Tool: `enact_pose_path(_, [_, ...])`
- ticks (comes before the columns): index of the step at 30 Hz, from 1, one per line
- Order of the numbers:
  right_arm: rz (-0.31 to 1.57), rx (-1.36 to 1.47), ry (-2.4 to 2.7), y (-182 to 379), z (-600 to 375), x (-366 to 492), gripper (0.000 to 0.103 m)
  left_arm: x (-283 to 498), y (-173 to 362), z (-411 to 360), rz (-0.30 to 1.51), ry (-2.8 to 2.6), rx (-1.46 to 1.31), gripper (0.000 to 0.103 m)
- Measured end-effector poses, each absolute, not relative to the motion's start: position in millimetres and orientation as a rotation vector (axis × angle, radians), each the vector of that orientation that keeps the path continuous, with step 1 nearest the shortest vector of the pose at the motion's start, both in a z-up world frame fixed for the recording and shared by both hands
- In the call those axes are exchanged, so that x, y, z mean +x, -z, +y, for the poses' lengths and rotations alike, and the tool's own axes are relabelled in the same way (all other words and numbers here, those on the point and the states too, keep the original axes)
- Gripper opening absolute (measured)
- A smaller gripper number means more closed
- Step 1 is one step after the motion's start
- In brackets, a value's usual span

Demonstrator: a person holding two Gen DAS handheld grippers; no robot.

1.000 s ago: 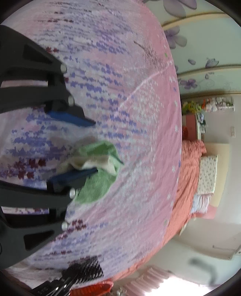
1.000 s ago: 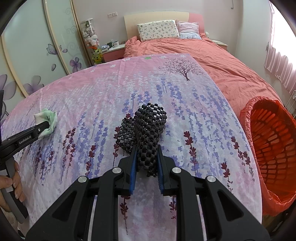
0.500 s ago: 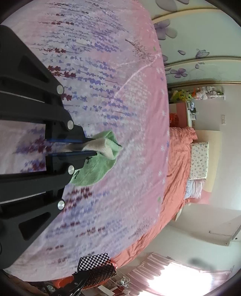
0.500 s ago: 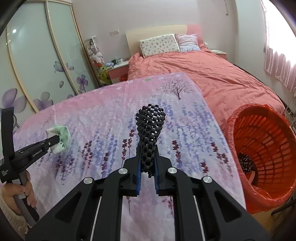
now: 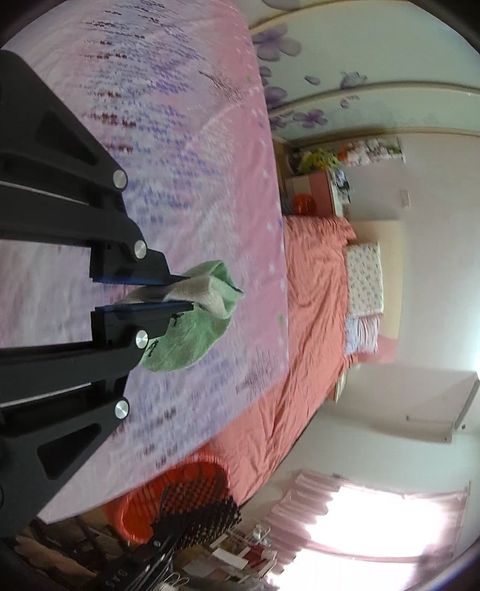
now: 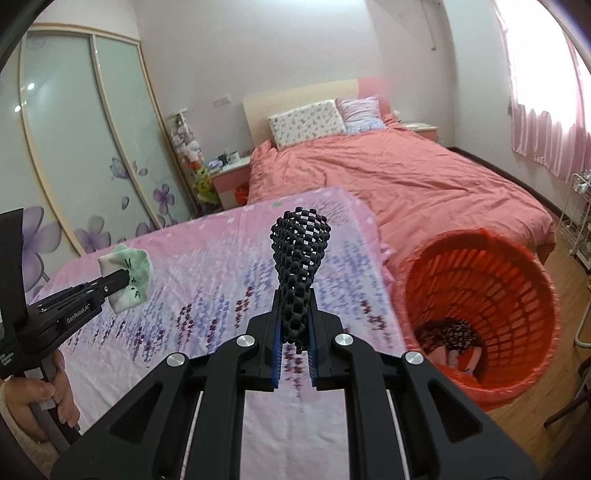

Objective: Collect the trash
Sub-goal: 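Carry the cat-face cloth and black mesh pad to the orange basket and release both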

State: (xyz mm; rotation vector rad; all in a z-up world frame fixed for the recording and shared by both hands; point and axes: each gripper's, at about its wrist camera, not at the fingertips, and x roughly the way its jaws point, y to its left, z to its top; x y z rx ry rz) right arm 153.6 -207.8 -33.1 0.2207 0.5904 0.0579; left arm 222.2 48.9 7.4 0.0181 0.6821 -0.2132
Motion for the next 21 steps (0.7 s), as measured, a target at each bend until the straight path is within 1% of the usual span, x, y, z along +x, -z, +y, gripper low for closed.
enact_pose_path(12, [0.513, 0.29, 0.101, 25.7, -292.0, 125.8, 0.011, 206.4, -32.4, -67.4, 0.633, 0.464, 0.052, 0.009])
enact_pose_path(17, [0.508, 0.342, 0.166, 35.0, -331.8, 127.9, 0.011, 206.9, -25.8, -122.9, 0.634, 0.575, 0.066, 0.009])
enact_pose_path(21, [0.522, 0.391, 0.192, 45.1, -358.1, 139.2, 0.011, 216.0, -11.1, -169.3, 0.67, 0.64, 0.081, 0.009])
